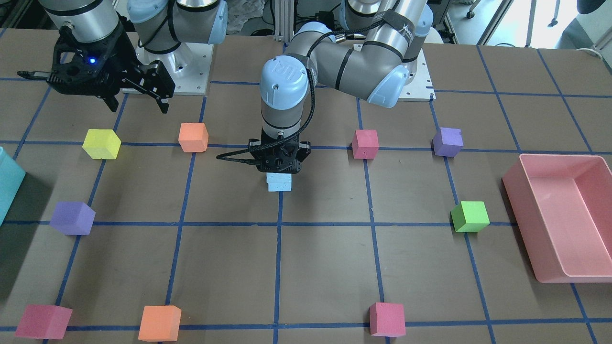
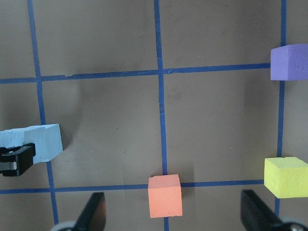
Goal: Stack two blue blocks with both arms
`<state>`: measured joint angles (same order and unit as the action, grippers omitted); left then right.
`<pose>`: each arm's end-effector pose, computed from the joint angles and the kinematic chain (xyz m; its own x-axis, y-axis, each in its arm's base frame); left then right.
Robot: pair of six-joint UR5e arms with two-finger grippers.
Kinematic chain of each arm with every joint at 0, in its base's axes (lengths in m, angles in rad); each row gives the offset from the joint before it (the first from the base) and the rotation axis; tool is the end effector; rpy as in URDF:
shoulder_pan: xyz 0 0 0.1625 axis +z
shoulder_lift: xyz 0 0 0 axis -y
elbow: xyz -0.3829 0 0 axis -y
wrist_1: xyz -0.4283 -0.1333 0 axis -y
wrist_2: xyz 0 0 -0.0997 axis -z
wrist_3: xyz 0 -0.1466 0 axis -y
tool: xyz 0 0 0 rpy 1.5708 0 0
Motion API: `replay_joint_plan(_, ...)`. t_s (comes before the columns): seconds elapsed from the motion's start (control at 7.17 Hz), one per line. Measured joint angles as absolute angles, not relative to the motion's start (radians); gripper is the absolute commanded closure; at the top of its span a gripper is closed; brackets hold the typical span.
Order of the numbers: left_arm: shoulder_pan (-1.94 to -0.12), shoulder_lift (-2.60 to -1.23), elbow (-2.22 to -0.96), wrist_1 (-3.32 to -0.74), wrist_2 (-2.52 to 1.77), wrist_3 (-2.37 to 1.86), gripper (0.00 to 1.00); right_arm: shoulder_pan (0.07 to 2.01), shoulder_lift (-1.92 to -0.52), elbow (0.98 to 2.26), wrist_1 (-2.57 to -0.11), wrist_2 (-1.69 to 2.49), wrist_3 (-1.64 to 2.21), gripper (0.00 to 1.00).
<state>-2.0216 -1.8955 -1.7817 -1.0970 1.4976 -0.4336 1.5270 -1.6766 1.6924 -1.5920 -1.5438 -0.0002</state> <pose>-0.3827 -0.4602 0.1547 -0.9991 0.0132 0.0403 0.0166 0.9961 0.0867 0.1157 -0.4938 0.3905 -0.9987 0.0434 -0.0270 0.0436 0.9990 -0.0054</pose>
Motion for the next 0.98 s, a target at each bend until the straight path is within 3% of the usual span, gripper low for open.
replay_joint_plan(0.56,-2.019,-1.879,-1.793,-1.082,1.496,-0.429,0.00,1.526,-1.679,1.695,-1.590,-1.546,0.000,0.00)
replay_joint_plan(0.98,-1.972,-1.816,-1.733,-1.097,1.481,-0.410,0.00,1.525,-1.680,1.695,-1.589,-1.546,0.001,0.00)
